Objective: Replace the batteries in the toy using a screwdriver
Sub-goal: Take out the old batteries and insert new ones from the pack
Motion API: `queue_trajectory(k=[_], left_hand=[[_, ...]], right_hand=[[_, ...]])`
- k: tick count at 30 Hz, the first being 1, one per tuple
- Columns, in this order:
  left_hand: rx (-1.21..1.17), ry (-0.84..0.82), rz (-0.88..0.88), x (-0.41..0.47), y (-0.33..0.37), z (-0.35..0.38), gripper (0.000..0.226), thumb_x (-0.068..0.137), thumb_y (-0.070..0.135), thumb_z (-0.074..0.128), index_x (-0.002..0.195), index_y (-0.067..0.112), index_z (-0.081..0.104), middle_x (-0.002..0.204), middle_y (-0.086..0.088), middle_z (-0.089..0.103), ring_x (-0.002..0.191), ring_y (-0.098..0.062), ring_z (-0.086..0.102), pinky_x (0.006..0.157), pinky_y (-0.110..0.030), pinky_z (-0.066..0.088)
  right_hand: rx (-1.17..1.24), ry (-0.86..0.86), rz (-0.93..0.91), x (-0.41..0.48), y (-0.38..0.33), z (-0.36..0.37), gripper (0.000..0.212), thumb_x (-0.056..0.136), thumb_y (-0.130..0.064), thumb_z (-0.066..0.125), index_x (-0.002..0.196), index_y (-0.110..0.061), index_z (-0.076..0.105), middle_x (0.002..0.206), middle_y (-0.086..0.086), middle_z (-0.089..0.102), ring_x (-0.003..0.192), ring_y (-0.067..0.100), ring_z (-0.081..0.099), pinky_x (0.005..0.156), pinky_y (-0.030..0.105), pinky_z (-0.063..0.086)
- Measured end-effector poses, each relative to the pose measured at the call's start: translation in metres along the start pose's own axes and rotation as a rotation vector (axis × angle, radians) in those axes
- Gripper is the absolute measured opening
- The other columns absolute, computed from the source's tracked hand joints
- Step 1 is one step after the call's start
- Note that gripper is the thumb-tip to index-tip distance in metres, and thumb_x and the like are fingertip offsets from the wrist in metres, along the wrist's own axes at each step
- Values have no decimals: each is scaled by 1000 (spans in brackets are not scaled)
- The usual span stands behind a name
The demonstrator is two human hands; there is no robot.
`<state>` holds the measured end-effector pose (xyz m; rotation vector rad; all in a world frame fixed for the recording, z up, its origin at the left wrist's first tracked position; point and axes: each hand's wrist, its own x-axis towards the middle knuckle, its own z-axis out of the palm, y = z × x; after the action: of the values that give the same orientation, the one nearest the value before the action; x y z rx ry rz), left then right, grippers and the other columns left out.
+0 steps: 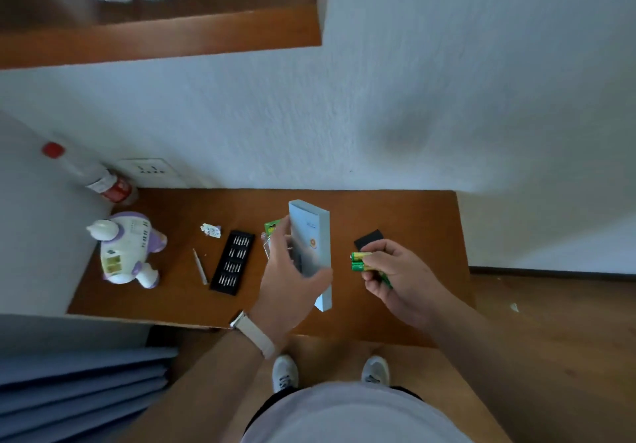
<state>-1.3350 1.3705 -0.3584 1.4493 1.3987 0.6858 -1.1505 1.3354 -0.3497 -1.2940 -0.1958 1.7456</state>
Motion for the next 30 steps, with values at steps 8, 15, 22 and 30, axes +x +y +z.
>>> queue_trajectory(k=[8,15,22,30], left_hand=[[-150,-46,231,-18,30,-73,116,80,-9,74,138,63,4,120,-1,50,106,-18,66,74,-22,58],[-122,-97,307,-14,17,-112,106,70,14,77,128,76,13,125,4,48,114,-19,62,85,-27,59],[97,-160,413,-6,-3,-134,90,72,18,77,134,60,26,138,32,35,132,-4,41,97,-17,50],[271,-349,543,-5,-2,-142,67,74,46,67,130,56,32,128,41,34,130,-5,40,91,-19,54]], right_hand=[[84,-92,12,-20,11,78,10,93,4,54,94,-4,59,82,12,61,65,18,51,58,25,44],[97,-63,-4,-25,20,117,11,94,4,53,89,-4,60,74,10,64,61,15,51,55,22,44],[129,-76,-61,-28,20,130,14,92,5,54,86,-5,63,75,12,62,60,15,51,48,20,45],[72,-108,-55,-30,17,140,15,94,2,51,88,-5,63,90,18,58,58,15,51,47,19,49]])
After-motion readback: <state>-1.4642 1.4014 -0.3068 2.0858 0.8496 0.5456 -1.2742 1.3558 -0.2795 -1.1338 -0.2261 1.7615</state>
